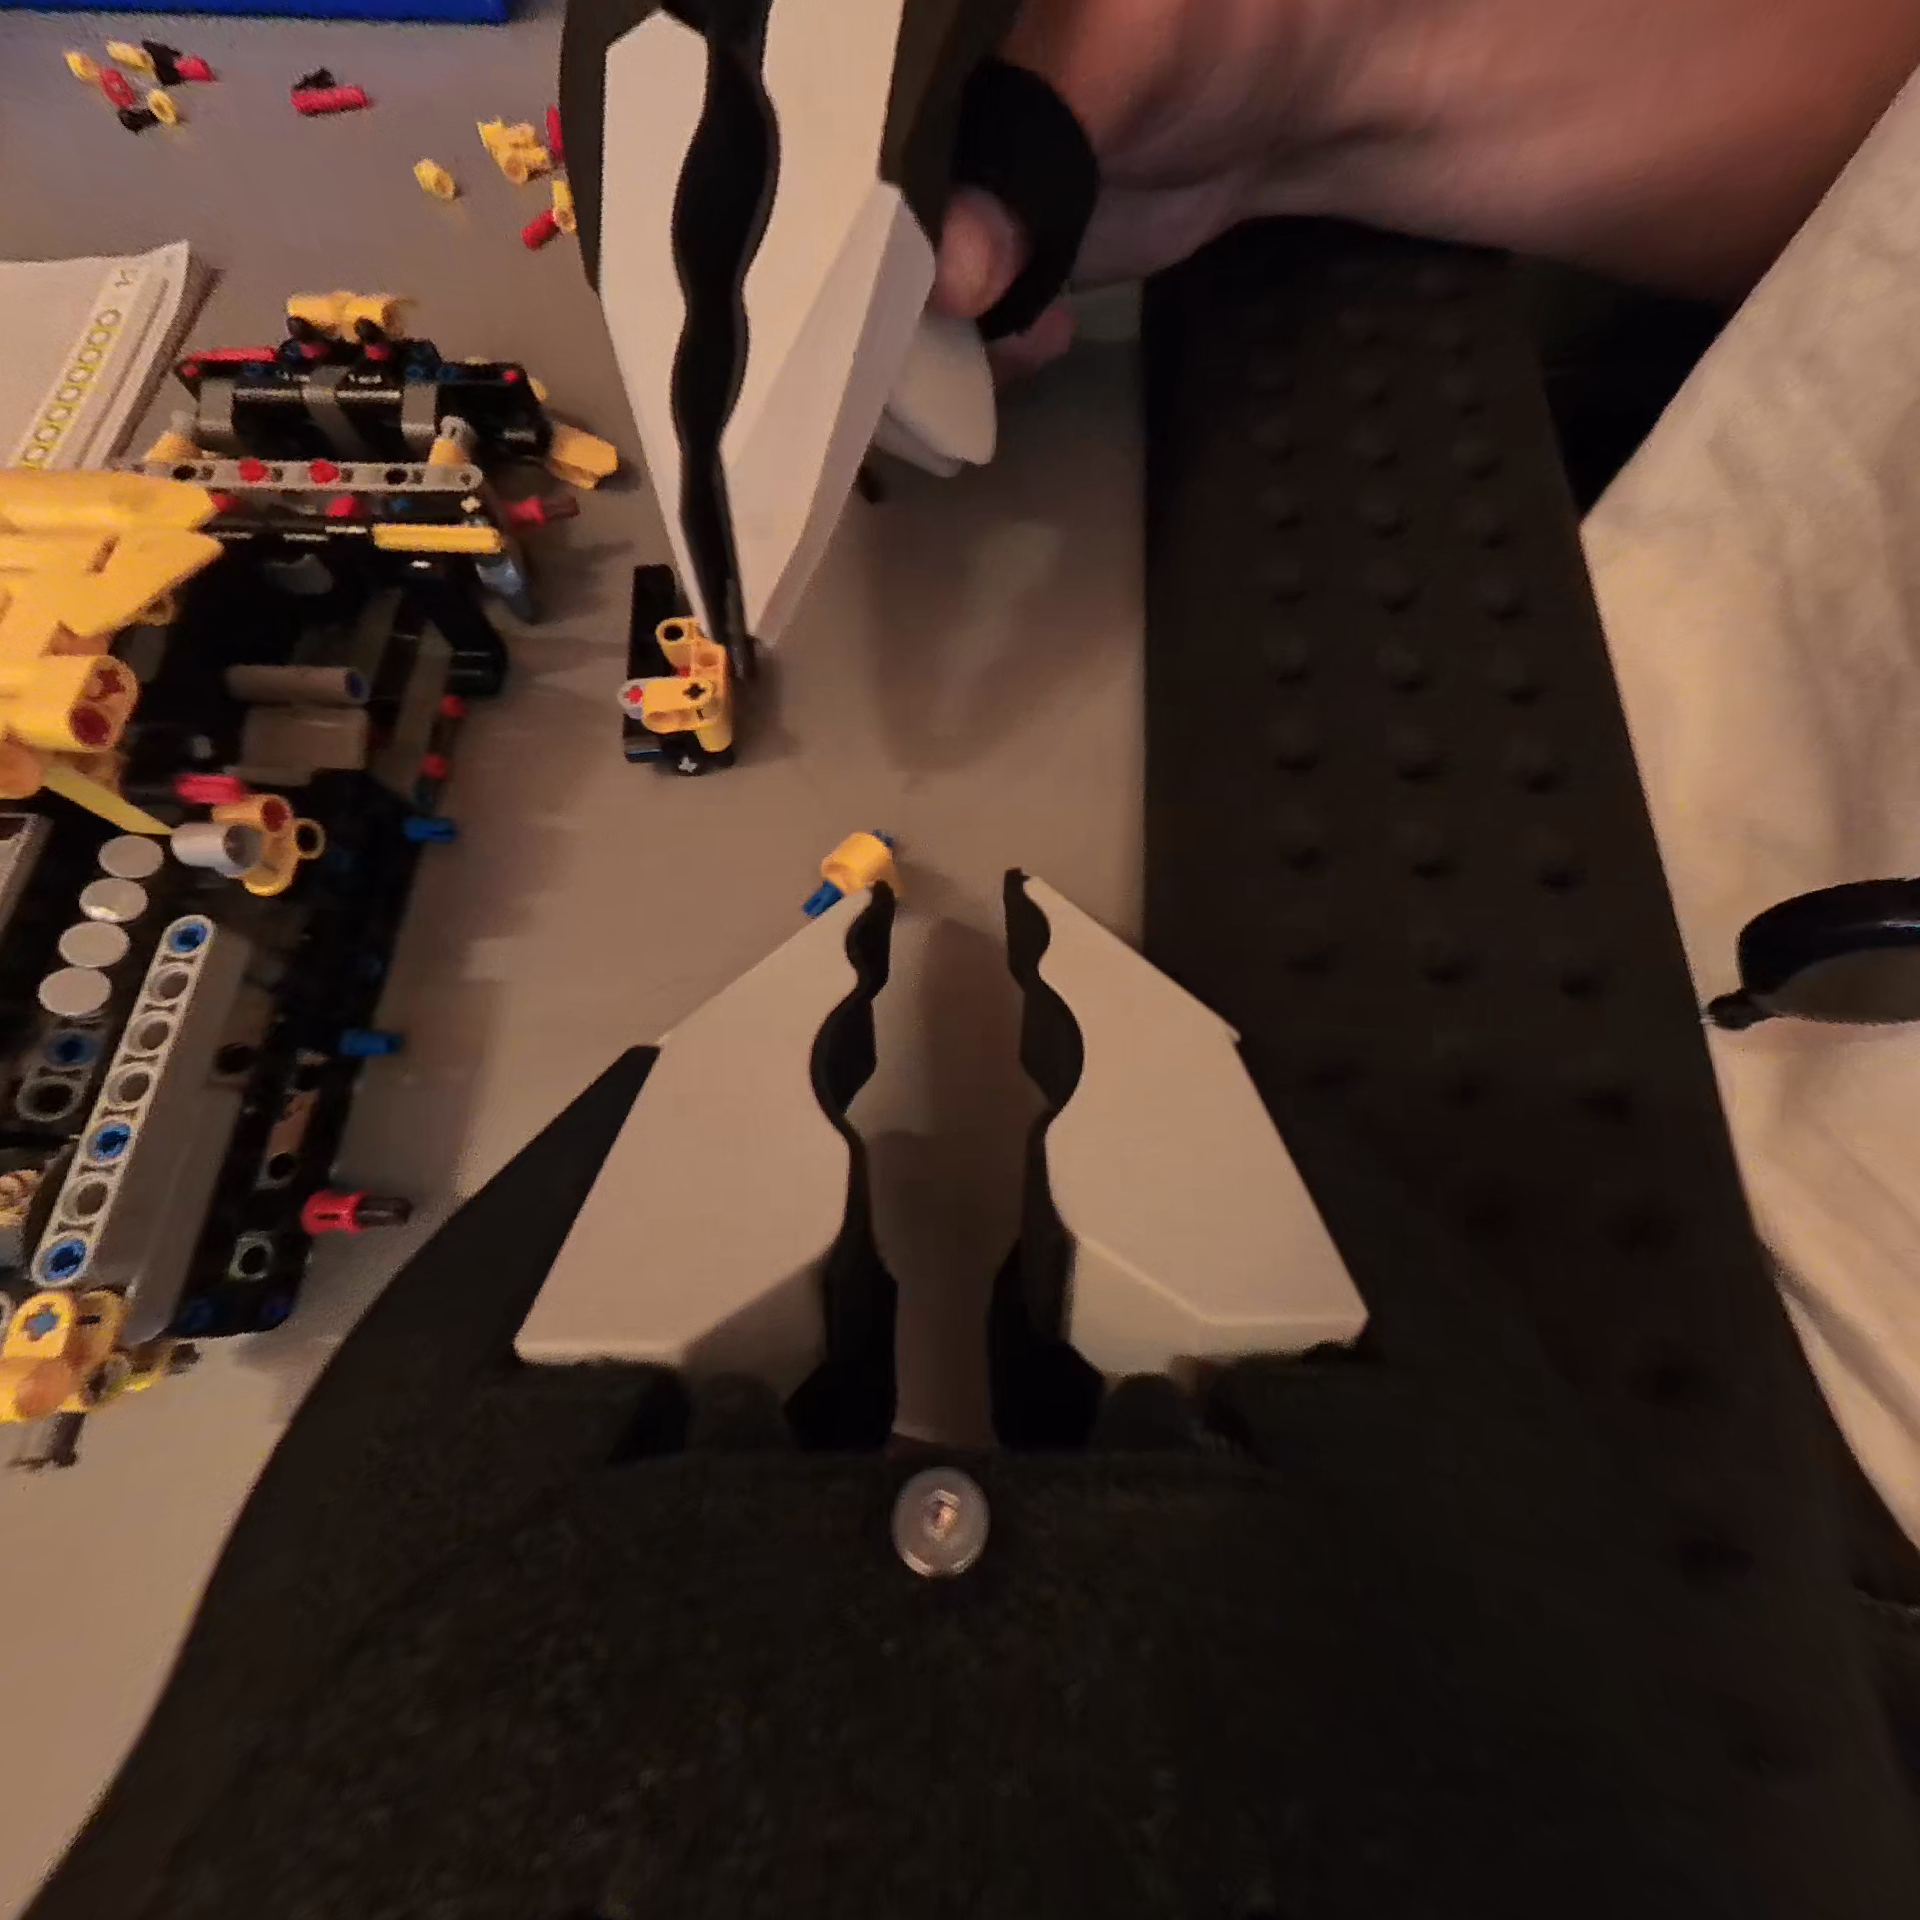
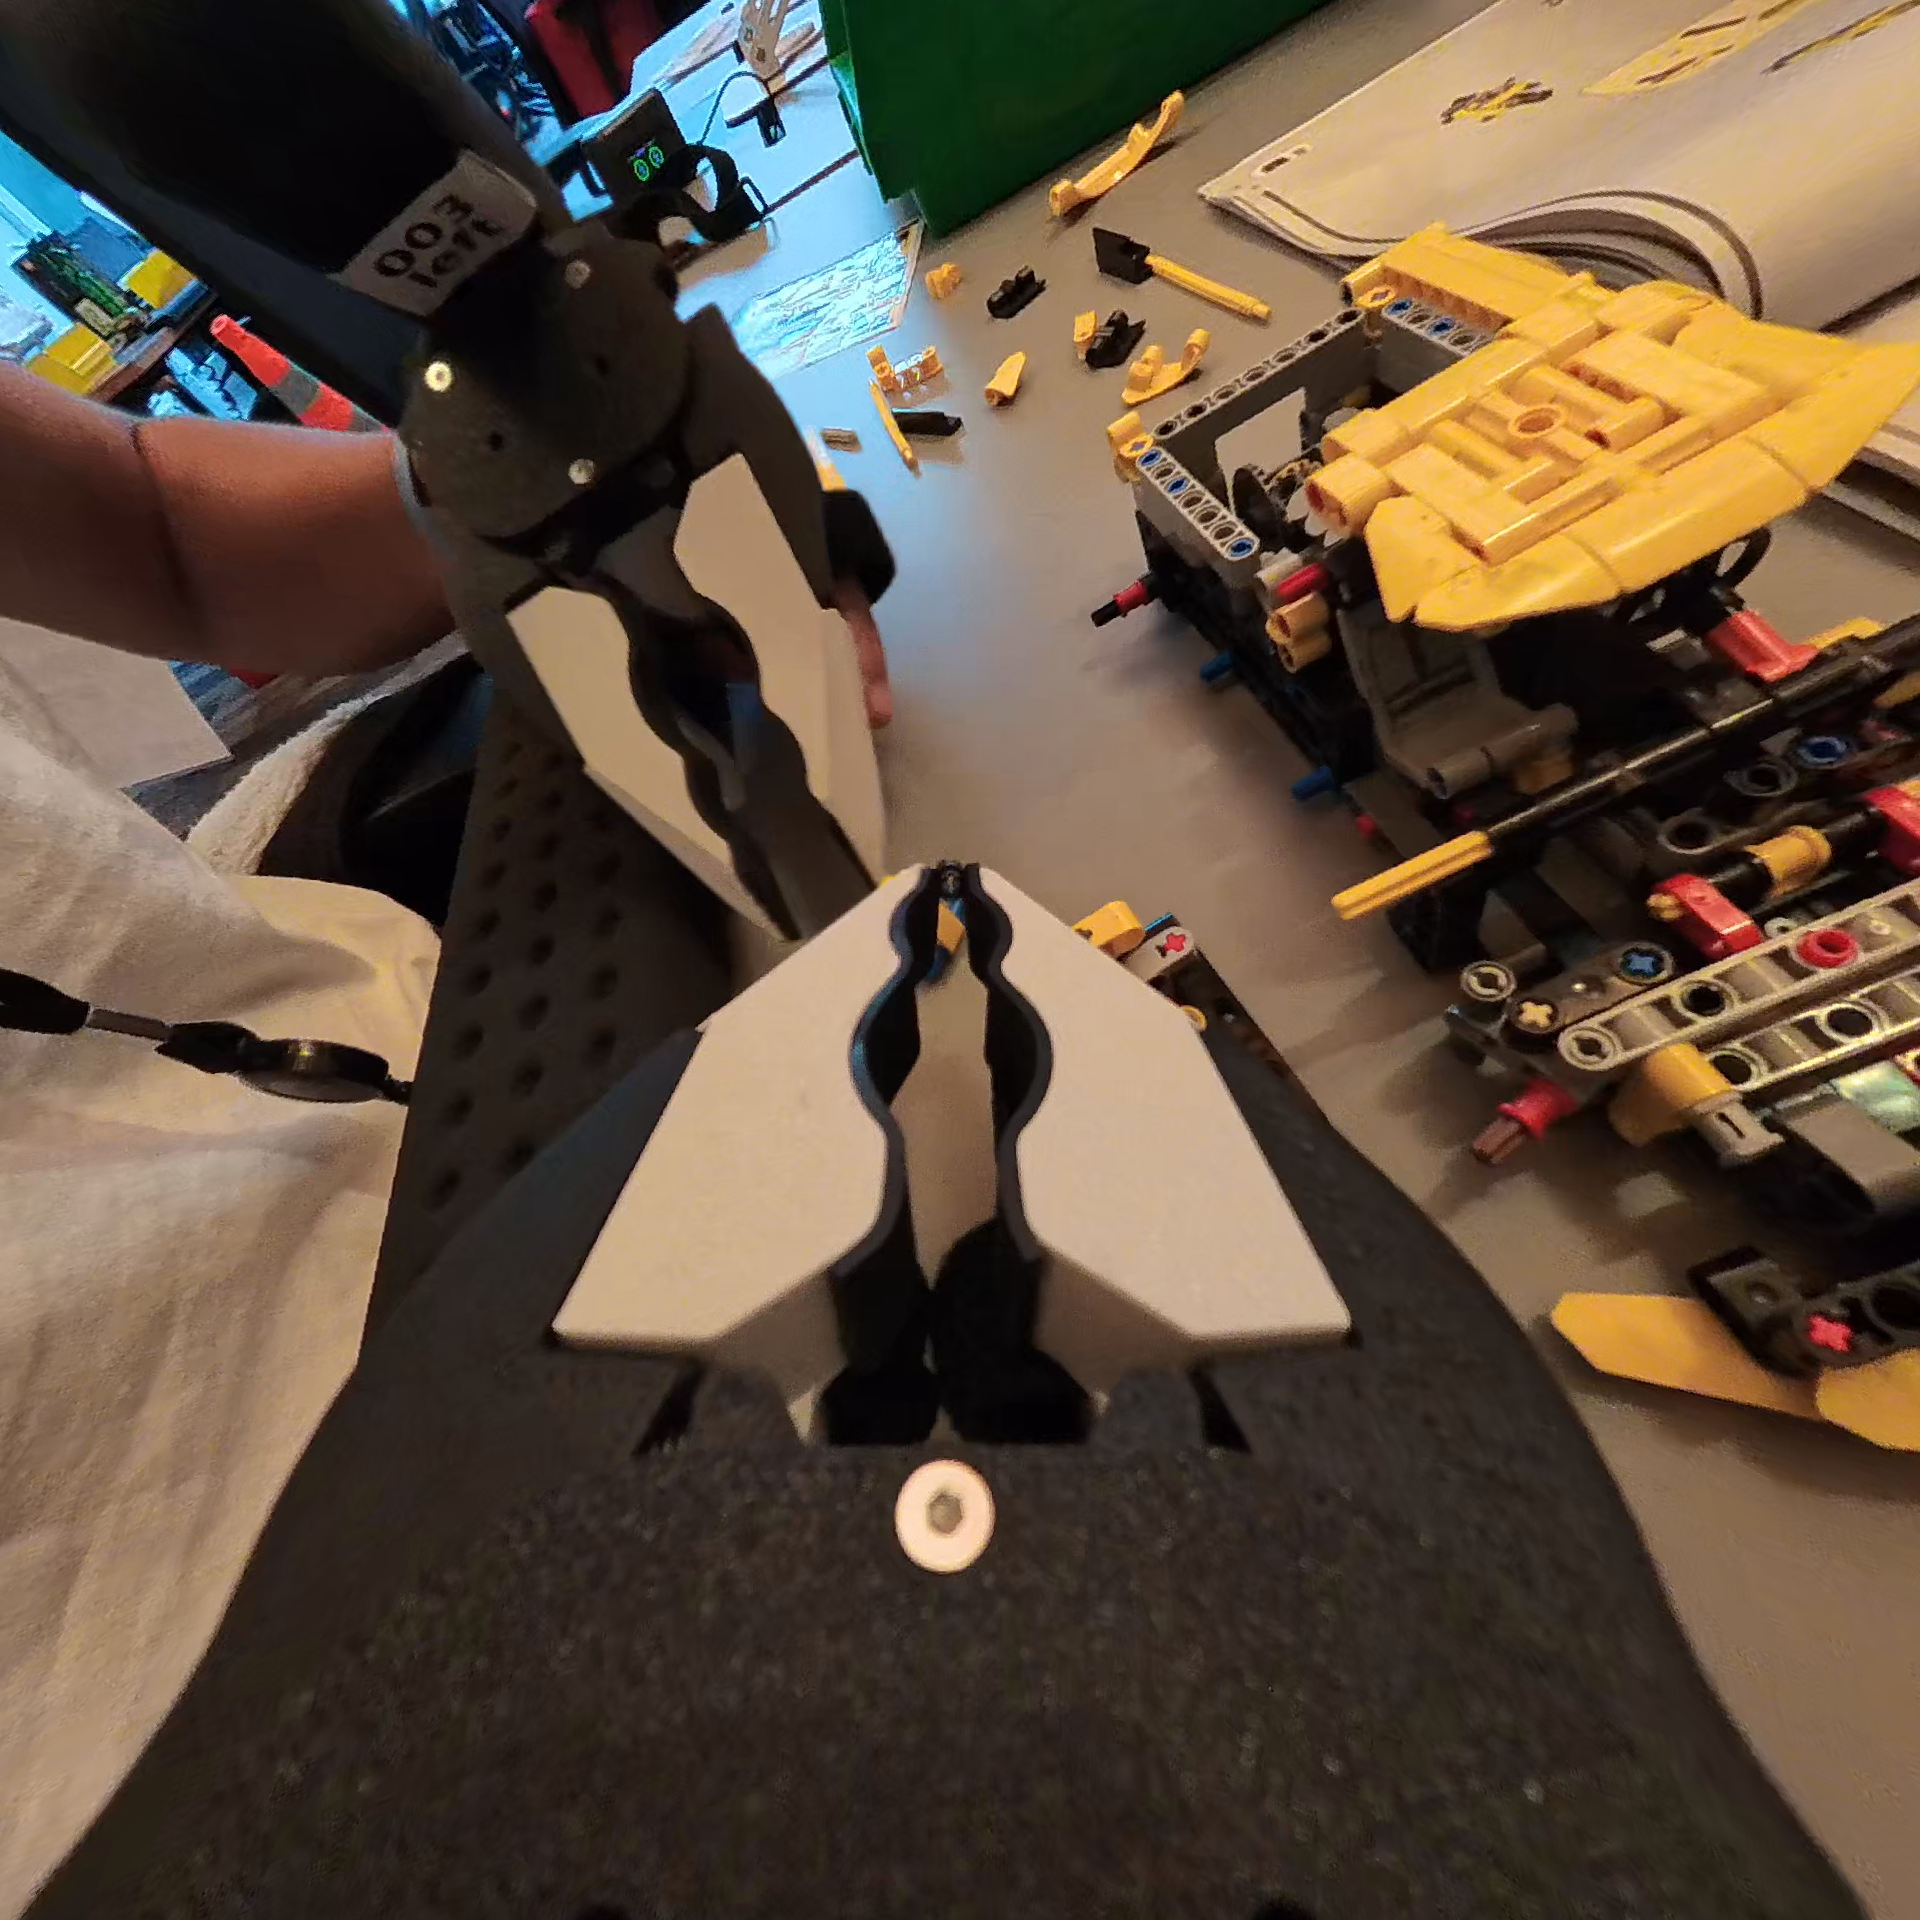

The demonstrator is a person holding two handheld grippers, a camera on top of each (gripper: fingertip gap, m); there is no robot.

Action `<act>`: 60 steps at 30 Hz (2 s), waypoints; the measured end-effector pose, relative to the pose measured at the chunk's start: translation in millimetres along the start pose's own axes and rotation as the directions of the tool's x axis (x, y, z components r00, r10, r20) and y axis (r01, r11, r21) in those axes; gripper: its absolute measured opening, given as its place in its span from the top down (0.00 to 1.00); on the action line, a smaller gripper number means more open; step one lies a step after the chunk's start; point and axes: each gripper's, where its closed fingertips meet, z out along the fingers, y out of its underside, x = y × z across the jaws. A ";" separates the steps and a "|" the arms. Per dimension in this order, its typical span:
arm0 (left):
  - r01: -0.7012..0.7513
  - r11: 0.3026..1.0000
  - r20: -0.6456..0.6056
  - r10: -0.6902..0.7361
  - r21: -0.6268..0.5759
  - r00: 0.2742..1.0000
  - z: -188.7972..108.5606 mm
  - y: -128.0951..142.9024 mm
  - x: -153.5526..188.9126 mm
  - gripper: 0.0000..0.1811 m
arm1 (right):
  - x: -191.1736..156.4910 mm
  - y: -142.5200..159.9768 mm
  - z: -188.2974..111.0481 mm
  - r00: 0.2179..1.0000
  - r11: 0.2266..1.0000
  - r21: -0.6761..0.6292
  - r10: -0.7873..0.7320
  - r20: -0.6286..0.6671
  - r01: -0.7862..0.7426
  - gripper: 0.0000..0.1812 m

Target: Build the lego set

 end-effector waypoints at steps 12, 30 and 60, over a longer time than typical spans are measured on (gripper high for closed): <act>-0.210 0.977 -0.059 0.211 0.024 0.976 7.2 -1.9 -19.0 0.84 | -4.0 -3.0 -1.9 1.000 1.000 0.023 -0.013 0.015 0.013 0.98; -0.002 0.980 0.052 -0.008 0.197 0.999 6.3 -41.2 -40.1 0.91 | -11.5 -18.8 -4.6 0.996 0.993 0.086 -0.082 -0.029 0.084 0.98; -0.192 0.969 0.254 0.148 0.157 0.956 2.5 -46.9 -48.6 0.92 | -5.3 -25.1 -4.0 0.986 0.986 0.098 -0.127 -0.105 0.138 0.98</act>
